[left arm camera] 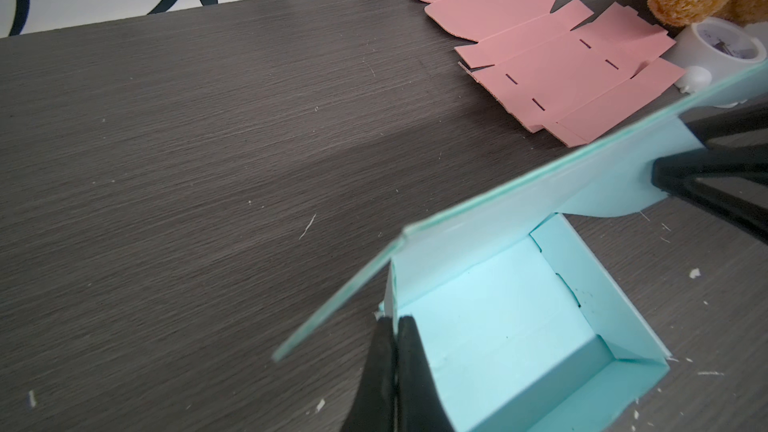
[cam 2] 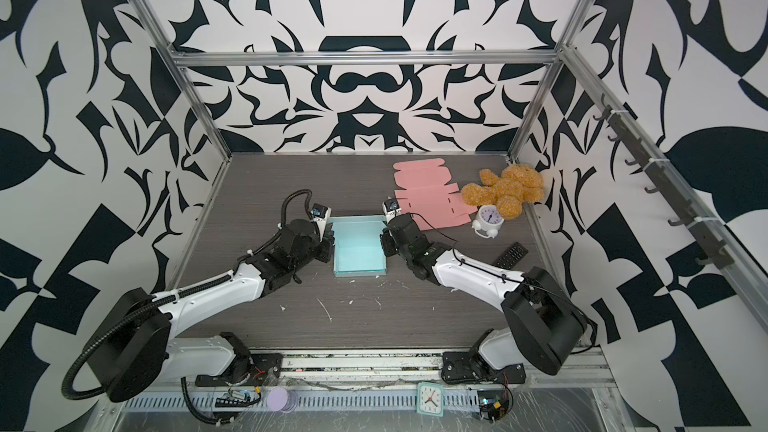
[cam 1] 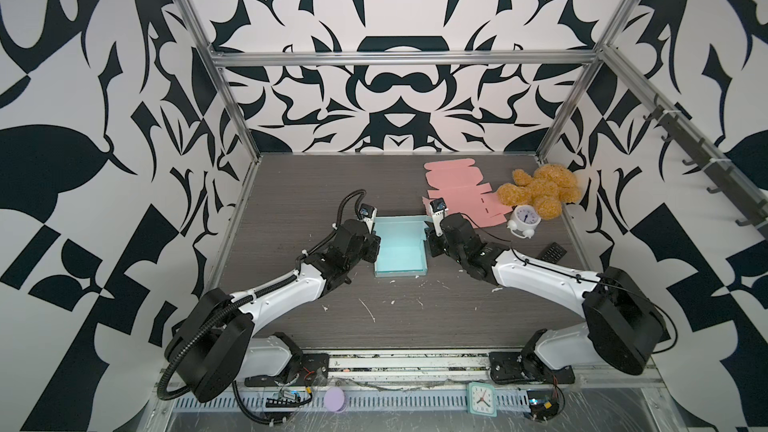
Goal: Fold the paper box
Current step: 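Press the lid down over the tray with both grippers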
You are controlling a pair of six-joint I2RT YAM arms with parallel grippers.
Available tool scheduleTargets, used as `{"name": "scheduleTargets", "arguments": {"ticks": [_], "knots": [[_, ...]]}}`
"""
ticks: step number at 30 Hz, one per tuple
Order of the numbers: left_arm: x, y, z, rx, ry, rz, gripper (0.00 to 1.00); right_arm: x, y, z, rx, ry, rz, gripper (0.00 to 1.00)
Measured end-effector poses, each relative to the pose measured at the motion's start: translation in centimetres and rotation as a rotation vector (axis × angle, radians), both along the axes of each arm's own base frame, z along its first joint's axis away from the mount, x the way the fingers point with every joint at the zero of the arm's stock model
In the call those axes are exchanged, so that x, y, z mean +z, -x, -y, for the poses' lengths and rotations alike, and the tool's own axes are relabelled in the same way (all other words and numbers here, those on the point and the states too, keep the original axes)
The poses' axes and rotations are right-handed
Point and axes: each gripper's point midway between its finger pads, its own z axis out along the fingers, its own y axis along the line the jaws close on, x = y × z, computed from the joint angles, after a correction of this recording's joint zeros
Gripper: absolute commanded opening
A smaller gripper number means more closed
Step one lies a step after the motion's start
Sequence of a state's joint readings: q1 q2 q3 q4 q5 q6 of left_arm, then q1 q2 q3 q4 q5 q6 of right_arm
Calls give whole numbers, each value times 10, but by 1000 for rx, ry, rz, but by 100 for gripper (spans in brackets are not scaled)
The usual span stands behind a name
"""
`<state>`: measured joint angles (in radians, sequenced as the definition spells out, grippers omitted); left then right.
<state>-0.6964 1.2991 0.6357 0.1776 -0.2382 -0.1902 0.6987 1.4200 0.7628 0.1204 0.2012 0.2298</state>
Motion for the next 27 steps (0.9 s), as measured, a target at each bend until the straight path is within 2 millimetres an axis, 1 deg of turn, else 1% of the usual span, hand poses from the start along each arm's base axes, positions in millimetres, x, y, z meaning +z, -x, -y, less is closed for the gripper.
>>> {"name": "scheduleTargets", "arguments": {"ticks": [8,12,18,23,27], "knots": [[0,0,0,0,0,0,1,-1,5,-8,44,-31,-25,12],[0,0,0,0,1,0,2,-2,8,-12,63,-43,-36,7],[1,-1,0,5,4,3,2,-1,10,-17,84,-73,-56,7],[2,-6,0,18,9,20,2,-1,12,-21,87,-106,-80,10],[3,-11,1,29,21,42,2,-2,8,-26,85,-116,-92,11]]}}
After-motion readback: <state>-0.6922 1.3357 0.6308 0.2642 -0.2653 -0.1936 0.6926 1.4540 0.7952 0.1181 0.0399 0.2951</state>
